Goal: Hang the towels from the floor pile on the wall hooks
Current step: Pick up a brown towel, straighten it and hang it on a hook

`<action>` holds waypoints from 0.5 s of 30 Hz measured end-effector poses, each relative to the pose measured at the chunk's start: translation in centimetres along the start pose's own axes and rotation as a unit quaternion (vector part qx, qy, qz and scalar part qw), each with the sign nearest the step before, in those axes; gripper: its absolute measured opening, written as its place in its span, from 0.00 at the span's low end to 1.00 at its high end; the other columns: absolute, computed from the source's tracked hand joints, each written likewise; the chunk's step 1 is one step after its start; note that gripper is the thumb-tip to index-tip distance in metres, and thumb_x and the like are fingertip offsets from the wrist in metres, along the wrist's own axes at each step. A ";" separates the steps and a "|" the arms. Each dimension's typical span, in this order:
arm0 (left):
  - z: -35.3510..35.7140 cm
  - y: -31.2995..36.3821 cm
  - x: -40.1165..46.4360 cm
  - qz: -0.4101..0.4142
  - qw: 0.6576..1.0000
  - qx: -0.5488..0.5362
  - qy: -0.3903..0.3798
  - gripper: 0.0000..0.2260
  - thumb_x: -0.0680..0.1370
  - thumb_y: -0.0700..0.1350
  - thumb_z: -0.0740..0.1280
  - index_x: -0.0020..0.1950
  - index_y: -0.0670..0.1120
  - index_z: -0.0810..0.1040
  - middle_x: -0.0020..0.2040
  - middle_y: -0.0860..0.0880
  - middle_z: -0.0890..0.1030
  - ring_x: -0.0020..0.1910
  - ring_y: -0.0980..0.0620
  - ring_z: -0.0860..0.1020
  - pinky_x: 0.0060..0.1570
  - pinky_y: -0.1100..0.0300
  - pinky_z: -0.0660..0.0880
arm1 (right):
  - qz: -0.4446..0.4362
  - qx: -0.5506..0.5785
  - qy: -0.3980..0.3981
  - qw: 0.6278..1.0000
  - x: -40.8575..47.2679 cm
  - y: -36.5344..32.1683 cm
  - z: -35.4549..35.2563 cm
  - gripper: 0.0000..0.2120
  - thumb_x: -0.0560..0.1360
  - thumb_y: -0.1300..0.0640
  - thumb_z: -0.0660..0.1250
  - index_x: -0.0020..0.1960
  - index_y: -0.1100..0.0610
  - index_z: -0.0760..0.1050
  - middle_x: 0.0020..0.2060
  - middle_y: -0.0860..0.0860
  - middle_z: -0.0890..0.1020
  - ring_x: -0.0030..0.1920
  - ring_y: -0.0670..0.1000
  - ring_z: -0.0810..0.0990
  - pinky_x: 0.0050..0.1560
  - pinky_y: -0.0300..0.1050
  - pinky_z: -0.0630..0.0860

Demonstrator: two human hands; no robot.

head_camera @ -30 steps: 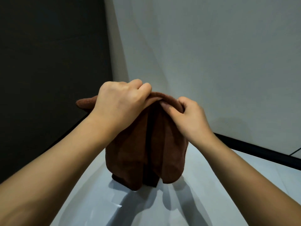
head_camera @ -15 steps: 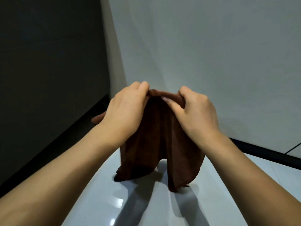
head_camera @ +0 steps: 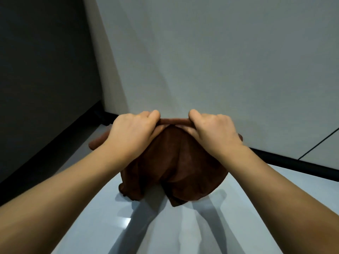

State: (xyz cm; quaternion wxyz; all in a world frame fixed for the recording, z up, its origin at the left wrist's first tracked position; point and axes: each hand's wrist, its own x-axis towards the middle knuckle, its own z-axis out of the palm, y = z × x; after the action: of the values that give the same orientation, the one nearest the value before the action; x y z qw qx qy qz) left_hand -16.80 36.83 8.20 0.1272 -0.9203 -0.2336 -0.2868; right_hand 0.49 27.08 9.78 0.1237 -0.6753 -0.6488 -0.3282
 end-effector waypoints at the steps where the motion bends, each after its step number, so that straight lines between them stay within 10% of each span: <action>1: 0.6 -0.1 -0.2 0.007 1.000 0.001 -0.010 0.16 0.76 0.54 0.55 0.35 0.44 0.69 0.26 0.46 0.73 0.19 0.44 0.71 0.24 0.64 0.57 | -0.010 0.003 0.009 1.000 -0.2 0.1 0.8 0.19 0.71 0.42 0.56 0.32 0.56 0.69 0.20 0.51 0.72 0.18 0.56 0.71 0.27 0.36 0.52; 11: 2.1 -1.3 1.8 0.042 0.976 0.073 -0.200 0.08 0.77 0.47 0.65 0.43 0.44 0.72 0.34 0.46 0.77 0.28 0.43 0.78 0.25 0.65 0.47 | -0.062 0.025 -0.060 0.996 0.2 0.9 3.8 0.19 0.70 0.43 0.59 0.32 0.57 0.73 0.18 0.52 0.73 0.16 0.57 0.70 0.26 0.33 0.47; 15: -1.5 -1.5 5.1 0.083 0.971 0.064 -0.216 0.07 0.64 0.40 0.71 0.31 0.44 0.73 0.22 0.47 0.71 0.14 0.48 0.69 0.31 0.70 0.41 | -0.034 0.039 -0.110 0.993 2.3 3.0 0.6 0.20 0.71 0.43 0.57 0.31 0.58 0.72 0.18 0.52 0.72 0.15 0.57 0.70 0.26 0.33 0.46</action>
State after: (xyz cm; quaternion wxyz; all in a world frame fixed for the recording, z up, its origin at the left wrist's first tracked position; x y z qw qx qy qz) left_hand -14.57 39.36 12.54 0.1558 -0.9667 -0.1958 -0.0539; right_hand 3.38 28.92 11.50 0.0666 -0.6795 -0.6932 -0.2308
